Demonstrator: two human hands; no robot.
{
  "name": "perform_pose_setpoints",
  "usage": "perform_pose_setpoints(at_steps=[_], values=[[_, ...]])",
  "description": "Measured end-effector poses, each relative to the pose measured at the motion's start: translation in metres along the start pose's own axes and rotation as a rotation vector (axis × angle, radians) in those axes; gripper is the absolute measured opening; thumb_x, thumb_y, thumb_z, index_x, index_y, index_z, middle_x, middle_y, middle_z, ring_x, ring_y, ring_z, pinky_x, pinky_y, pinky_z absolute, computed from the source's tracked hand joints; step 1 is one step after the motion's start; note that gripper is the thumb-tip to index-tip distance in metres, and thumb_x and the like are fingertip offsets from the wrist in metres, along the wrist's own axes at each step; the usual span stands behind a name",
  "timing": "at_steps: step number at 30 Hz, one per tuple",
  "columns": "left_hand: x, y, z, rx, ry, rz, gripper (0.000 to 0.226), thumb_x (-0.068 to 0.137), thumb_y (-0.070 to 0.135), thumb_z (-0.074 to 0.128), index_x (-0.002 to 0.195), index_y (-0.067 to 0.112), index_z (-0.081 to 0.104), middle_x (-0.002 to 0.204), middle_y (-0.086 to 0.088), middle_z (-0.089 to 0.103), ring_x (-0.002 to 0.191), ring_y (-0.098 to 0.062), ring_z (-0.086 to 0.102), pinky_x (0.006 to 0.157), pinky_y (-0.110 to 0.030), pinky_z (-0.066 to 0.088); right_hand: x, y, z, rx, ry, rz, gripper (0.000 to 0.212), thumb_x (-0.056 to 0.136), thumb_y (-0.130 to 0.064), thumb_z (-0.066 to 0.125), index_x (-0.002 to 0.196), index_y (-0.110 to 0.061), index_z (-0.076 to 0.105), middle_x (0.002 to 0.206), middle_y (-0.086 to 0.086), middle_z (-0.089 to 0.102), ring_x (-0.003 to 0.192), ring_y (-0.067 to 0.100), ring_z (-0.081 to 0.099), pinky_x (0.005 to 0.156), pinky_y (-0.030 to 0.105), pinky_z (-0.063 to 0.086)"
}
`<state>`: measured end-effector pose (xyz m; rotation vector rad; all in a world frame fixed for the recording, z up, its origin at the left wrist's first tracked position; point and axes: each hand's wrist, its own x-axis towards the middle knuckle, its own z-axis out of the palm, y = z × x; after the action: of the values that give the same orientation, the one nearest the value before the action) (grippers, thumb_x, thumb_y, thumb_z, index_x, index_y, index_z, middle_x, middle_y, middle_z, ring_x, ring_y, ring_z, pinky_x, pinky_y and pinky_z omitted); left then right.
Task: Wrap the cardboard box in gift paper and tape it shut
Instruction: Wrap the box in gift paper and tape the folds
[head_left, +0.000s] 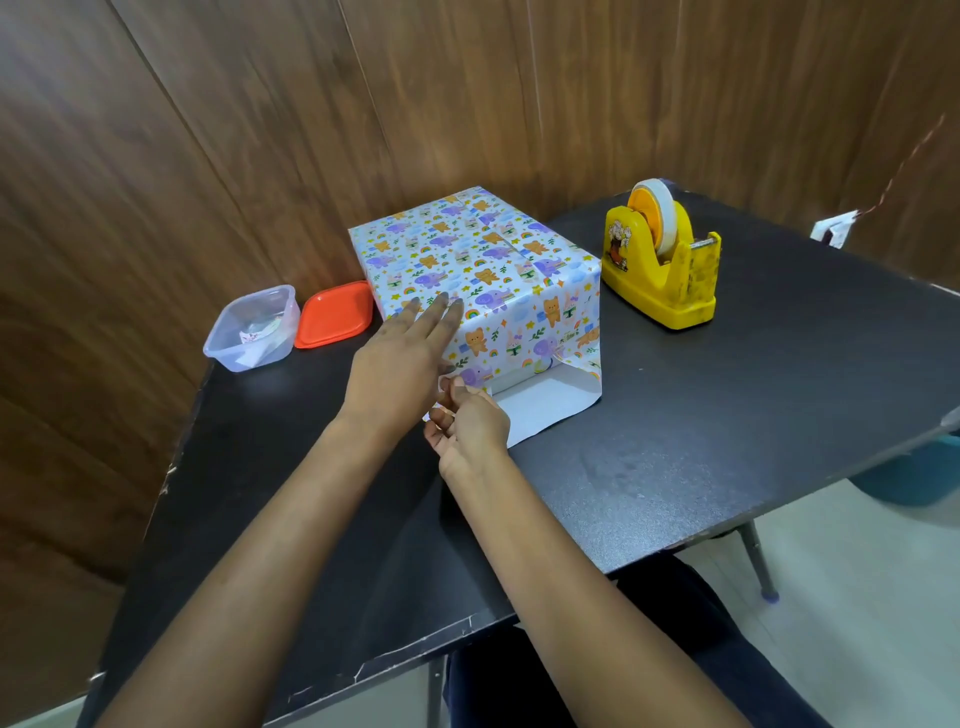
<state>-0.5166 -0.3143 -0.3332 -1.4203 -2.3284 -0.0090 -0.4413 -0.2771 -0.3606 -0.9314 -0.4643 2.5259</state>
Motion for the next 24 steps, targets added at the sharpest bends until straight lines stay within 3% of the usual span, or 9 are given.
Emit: perform_pose_setpoints(at_steps=[10,13,17,21,24], values=[[0.0,0.002,-0.002,0.001,-0.016,-0.011,0.067,0.09,0.019,0.059,0.148,0.016,0.025,0.153,-0.005,0.029,0.139,-0.031,0.029,0.11,-0.04,0.029,0.003,0.002,0.002,-0.03,0.022,-0.004,0.027,0.097,-0.01,0.049,0.07,-0.012,0.056,0.064,0.001,0.051,0.049,0.012,0.042,0.047,0.022,0.041],[0.0,0.002,-0.002,0.005,-0.031,-0.017,0.067,0.092,0.02,0.057,0.149,0.017,0.022,0.154,-0.004,0.027,0.14,-0.031,0.027,0.111,-0.039,0.027,0.003,-0.001,0.005,-0.056,0.03,-0.007,0.03,0.096,-0.01,0.049,0.067,-0.011,0.053,0.062,0.001,0.051,0.034,0.007,0.046,0.048,0.024,0.045],[-0.001,0.003,-0.002,0.006,-0.014,-0.02,0.066,0.092,0.019,0.055,0.149,0.018,0.021,0.155,-0.003,0.025,0.141,-0.03,0.025,0.111,-0.038,0.027,0.006,-0.003,0.004,-0.049,0.032,-0.002,0.03,0.096,-0.007,0.05,0.066,-0.01,0.053,0.049,-0.002,0.051,0.024,0.006,0.034,0.046,0.025,0.047],[-0.001,0.003,-0.003,0.016,-0.021,-0.011,0.068,0.091,0.02,0.058,0.149,0.017,0.022,0.154,-0.004,0.025,0.141,-0.031,0.026,0.111,-0.039,0.028,0.005,-0.004,0.002,-0.041,-0.005,0.02,0.021,0.097,-0.007,0.047,0.077,-0.01,0.054,0.054,0.0,0.049,0.024,0.007,0.032,0.038,0.021,0.049],[-0.001,0.002,0.0,0.013,0.0,-0.007,0.068,0.087,0.015,0.062,0.147,0.014,0.029,0.151,-0.008,0.033,0.137,-0.035,0.034,0.108,-0.043,0.032,-0.004,-0.008,-0.001,-0.164,-0.041,0.012,0.016,0.099,-0.014,0.046,0.087,-0.008,0.053,0.057,0.006,0.05,0.023,0.007,0.037,0.036,0.022,0.048]])
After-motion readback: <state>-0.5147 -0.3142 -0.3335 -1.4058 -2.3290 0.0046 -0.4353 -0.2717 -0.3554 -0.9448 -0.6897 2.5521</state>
